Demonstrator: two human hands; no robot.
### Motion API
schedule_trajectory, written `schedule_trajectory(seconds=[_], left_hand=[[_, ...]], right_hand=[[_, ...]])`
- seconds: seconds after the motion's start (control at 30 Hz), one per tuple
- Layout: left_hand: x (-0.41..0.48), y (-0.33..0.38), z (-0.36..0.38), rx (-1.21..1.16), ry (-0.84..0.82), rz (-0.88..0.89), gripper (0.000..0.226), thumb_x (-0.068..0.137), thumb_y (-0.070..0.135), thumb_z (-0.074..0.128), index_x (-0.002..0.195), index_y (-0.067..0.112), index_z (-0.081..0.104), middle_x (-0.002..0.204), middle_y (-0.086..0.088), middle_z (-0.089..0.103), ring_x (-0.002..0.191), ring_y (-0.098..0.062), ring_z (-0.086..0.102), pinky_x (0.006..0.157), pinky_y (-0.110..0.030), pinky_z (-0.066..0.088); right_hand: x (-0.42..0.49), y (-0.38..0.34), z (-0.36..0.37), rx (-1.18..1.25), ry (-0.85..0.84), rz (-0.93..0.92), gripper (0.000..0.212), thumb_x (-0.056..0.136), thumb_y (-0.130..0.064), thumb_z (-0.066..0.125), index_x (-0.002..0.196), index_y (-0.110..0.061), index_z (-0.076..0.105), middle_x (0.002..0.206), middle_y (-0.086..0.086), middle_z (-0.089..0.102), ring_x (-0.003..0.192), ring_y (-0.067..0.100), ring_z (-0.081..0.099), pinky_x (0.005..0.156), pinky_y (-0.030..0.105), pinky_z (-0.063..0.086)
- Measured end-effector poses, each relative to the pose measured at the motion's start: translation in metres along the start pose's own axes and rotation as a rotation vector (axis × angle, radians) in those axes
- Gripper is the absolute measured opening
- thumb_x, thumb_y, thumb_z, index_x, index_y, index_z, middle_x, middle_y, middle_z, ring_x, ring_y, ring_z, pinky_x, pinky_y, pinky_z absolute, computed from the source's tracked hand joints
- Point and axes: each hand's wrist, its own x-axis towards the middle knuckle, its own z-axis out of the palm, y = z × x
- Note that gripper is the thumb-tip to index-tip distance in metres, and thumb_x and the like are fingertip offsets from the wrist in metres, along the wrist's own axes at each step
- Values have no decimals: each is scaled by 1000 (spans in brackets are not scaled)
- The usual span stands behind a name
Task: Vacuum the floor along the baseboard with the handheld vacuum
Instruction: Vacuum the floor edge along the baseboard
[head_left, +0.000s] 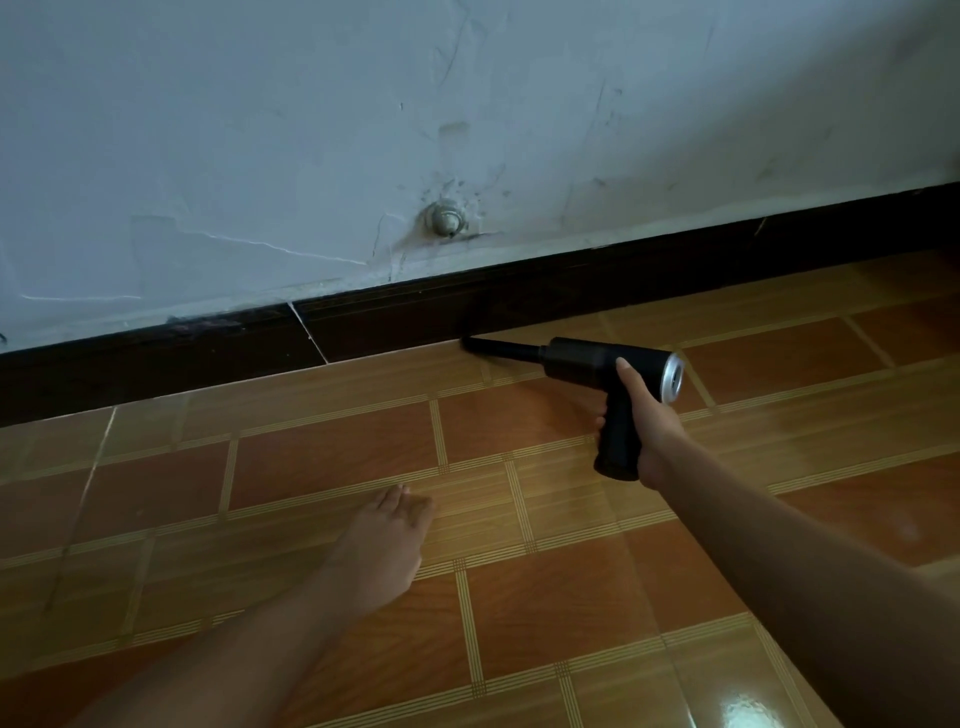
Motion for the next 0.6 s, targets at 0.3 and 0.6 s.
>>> schedule_trajectory(seconds=[0.3,0.6], left_hand=[[14,10,-5,32,220,41,69,34,32,89,96,7,72,76,-9,73,75,-22,70,72,-34,56],[43,61,-33,-36,101,272,59,98,20,37,149,10,8,157,-7,11,144,-19,8,116,-32,0]], right_hand=[[-2,-11,-31,25,22,3,46,81,-44,67,105,-5,59,68,4,59,55,14,56,54,28,50],[0,-15,-45,71,60,-16,50,80,-45,68,108,-5,60,68,4,60,54,14,56,58,29,50]])
